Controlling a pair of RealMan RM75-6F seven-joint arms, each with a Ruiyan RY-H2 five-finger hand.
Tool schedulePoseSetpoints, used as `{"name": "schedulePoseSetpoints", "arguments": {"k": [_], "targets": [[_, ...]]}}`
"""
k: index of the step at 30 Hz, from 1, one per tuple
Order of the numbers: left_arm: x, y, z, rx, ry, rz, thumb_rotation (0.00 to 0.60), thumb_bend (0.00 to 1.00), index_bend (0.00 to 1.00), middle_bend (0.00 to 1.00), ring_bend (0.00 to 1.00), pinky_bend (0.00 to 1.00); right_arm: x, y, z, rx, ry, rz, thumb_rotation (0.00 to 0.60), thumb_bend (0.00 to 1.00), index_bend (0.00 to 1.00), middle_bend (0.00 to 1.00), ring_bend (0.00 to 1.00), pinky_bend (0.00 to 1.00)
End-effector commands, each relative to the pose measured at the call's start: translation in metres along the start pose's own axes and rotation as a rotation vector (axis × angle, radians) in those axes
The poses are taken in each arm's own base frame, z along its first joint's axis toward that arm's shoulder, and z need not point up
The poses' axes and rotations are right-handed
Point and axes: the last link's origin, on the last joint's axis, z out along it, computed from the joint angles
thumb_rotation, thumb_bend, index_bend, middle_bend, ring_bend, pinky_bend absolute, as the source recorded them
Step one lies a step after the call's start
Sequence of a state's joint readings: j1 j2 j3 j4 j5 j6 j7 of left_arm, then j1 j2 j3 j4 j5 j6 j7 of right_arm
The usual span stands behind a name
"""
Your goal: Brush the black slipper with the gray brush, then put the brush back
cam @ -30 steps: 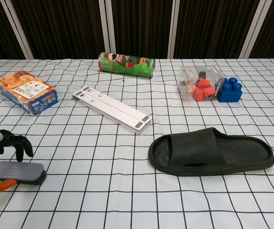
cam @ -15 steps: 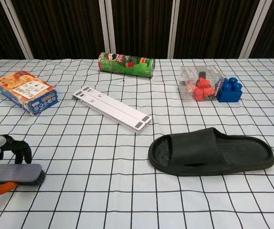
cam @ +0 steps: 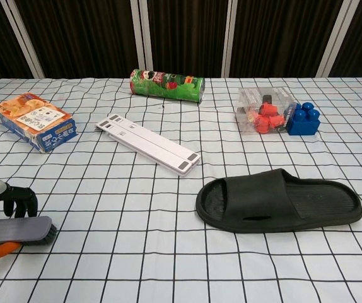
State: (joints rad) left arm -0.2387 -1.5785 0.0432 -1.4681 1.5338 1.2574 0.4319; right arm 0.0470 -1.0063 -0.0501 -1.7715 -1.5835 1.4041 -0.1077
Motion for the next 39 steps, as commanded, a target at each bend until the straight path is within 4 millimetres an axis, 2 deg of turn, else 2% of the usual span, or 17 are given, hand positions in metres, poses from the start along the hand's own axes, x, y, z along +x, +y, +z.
{"name": "schedulePoseSetpoints", "arguments": {"k": [1,6,10,14,17,21,25,32,39], "targets": [[0.003,0.001,0.003,-0.005,0.014,-0.002,0.600,0.56,0.61,0.67,0.50,0.59,0.000,-0.001,0.000,0.002,0.000,0.000,0.600,0.43,0.00,0.00,0.00,0.00],[0.013,0.004,0.011,-0.007,0.038,0.015,0.600,0.63,0.68,0.73,0.56,0.64,-0.001,-0.002,0.000,0.009,0.002,-0.003,0.600,0.43,0.00,0.00,0.00,0.00],[0.031,0.006,0.023,-0.006,0.067,0.004,0.600,0.65,0.68,0.73,0.56,0.64,-0.001,-0.005,0.000,0.020,0.015,-0.011,0.600,0.43,0.00,0.00,0.00,0.00],[0.049,0.012,0.043,-0.034,0.067,0.009,0.600,0.67,0.68,0.73,0.56,0.64,-0.006,-0.014,0.003,0.062,0.032,-0.020,0.600,0.43,0.00,0.00,0.00,0.00],[0.060,0.020,0.067,-0.054,0.030,-0.003,0.600,0.67,0.68,0.73,0.56,0.64,-0.015,-0.029,0.010,0.135,0.034,-0.034,0.600,0.43,0.00,0.00,0.00,0.00],[0.077,0.032,0.098,-0.066,0.009,-0.029,0.600,0.69,0.68,0.73,0.56,0.64,-0.027,-0.052,0.024,0.235,0.007,-0.074,0.600,0.53,0.00,0.00,0.00,0.01],[0.091,0.045,0.131,-0.065,-0.001,-0.023,0.600,0.69,0.68,0.73,0.56,0.64,-0.032,-0.083,0.035,0.342,-0.027,-0.074,0.600,0.58,0.00,0.02,0.00,0.03],[0.107,0.071,0.172,-0.054,-0.016,-0.073,0.600,0.70,0.68,0.73,0.56,0.64,-0.040,-0.133,0.054,0.484,-0.073,-0.106,0.600,0.61,0.00,0.04,0.00,0.04],[0.110,0.097,0.201,-0.062,-0.058,-0.095,0.600,0.70,0.68,0.73,0.56,0.64,-0.054,-0.163,0.061,0.548,-0.137,-0.125,0.600,0.63,0.00,0.05,0.01,0.05]]}}
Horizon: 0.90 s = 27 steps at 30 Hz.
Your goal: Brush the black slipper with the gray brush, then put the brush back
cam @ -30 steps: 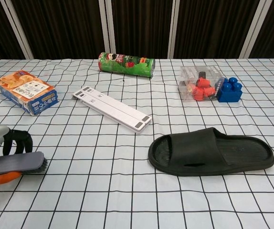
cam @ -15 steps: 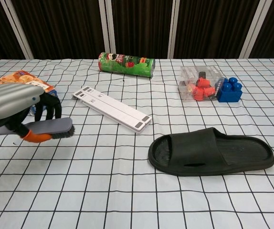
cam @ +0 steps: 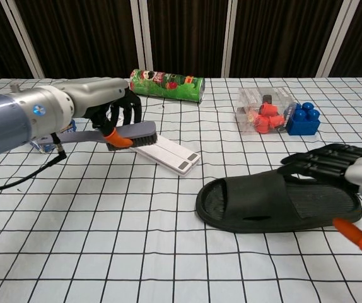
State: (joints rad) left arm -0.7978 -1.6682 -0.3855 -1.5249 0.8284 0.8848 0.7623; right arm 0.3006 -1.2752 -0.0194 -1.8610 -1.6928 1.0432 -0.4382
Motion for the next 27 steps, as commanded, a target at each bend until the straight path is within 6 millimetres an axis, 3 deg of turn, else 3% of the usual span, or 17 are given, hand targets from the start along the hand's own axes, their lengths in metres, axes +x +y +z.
{"name": "schedulePoseSetpoints", "arguments": {"k": [1,10,27], "targets": [[0.000,0.017,0.018,-0.009,-0.022,-0.011,0.600,0.70,0.68,0.73,0.56,0.64,-0.004,-0.013,0.012,0.033,-0.023,0.005,0.600,0.63,0.00,0.05,0.01,0.05],[-0.003,0.046,0.041,-0.030,-0.051,-0.026,0.600,0.70,0.68,0.73,0.56,0.64,-0.018,-0.024,0.027,0.036,-0.064,0.031,0.600,0.63,0.00,0.05,0.01,0.05],[-0.016,0.099,0.049,-0.114,-0.116,-0.101,0.600,0.74,0.69,0.74,0.56,0.64,-0.046,-0.016,0.033,0.025,-0.155,0.083,0.600,0.63,0.00,0.04,0.01,0.05]]}}
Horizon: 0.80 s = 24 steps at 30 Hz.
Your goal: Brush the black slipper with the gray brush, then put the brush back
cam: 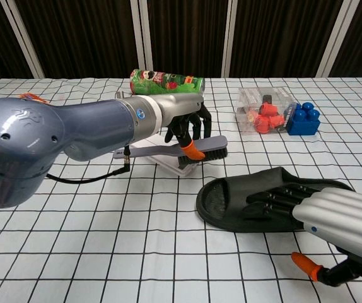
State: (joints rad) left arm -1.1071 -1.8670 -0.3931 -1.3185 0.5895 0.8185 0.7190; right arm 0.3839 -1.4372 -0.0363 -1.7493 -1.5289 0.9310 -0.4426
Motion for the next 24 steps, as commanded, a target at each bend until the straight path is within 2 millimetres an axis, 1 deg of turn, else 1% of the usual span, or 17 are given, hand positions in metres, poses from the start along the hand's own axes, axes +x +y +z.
{"name": "schedulePoseSetpoints", "arguments": {"k": [1,7,11,14,15,16,24], "targets": [[-0.005,0.006,0.000,-0.010,-0.016,-0.014,0.600,0.74,0.69,0.74,0.56,0.64,-0.006,-0.002,0.000,0.010,-0.031,0.003,0.600,0.63,0.00,0.04,0.01,0.05],[-0.014,0.024,0.003,-0.032,-0.055,-0.046,0.600,0.75,0.69,0.74,0.56,0.64,-0.007,-0.012,-0.001,0.039,-0.044,-0.018,0.600,0.63,0.00,0.04,0.01,0.05],[-0.013,0.037,0.008,-0.042,-0.096,-0.092,0.600,0.75,0.69,0.74,0.56,0.64,-0.007,-0.013,-0.002,0.037,-0.047,-0.021,0.600,0.63,0.00,0.04,0.01,0.05],[-0.008,0.050,0.012,-0.048,-0.115,-0.136,0.600,0.75,0.70,0.74,0.56,0.64,-0.007,-0.013,-0.001,0.033,-0.066,-0.032,0.600,0.63,0.00,0.04,0.01,0.05],[-0.004,0.058,0.014,-0.051,-0.135,-0.212,0.600,0.75,0.70,0.74,0.57,0.64,-0.007,-0.014,0.000,0.037,-0.070,-0.040,0.600,0.63,0.00,0.04,0.01,0.05],[0.000,0.061,0.018,-0.046,-0.153,-0.243,0.600,0.75,0.70,0.74,0.57,0.64,-0.006,-0.015,0.000,0.037,-0.072,-0.042,0.600,0.63,0.00,0.04,0.01,0.05],[0.015,0.067,0.024,-0.021,-0.177,-0.312,0.600,0.75,0.70,0.74,0.57,0.64,-0.006,-0.018,0.002,0.044,-0.085,-0.054,0.600,0.63,0.00,0.04,0.01,0.05]]}}
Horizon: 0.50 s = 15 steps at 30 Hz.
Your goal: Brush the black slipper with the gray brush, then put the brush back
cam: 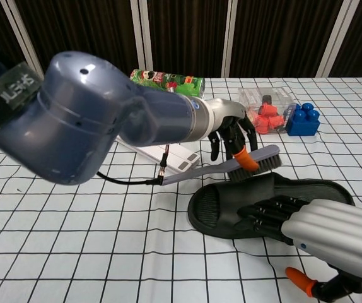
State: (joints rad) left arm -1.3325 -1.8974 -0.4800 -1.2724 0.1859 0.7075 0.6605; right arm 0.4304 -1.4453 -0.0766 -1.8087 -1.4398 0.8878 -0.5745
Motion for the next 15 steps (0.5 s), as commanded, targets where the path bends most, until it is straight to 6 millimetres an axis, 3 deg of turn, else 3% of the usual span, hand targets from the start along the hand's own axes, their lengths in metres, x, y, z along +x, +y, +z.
{"name": "schedulePoseSetpoints", "arguments": {"k": [1,15], "targets": [[0.007,0.005,0.002,0.000,-0.001,-0.034,0.600,0.75,0.70,0.74,0.57,0.64,-0.001,-0.001,0.001,0.002,-0.006,-0.003,0.600,0.63,0.00,0.04,0.01,0.05],[0.008,-0.006,-0.006,0.061,-0.137,-0.007,0.600,0.76,0.70,0.74,0.57,0.64,-0.003,-0.002,0.000,0.002,-0.015,-0.009,0.600,0.63,0.00,0.04,0.01,0.04]]}}
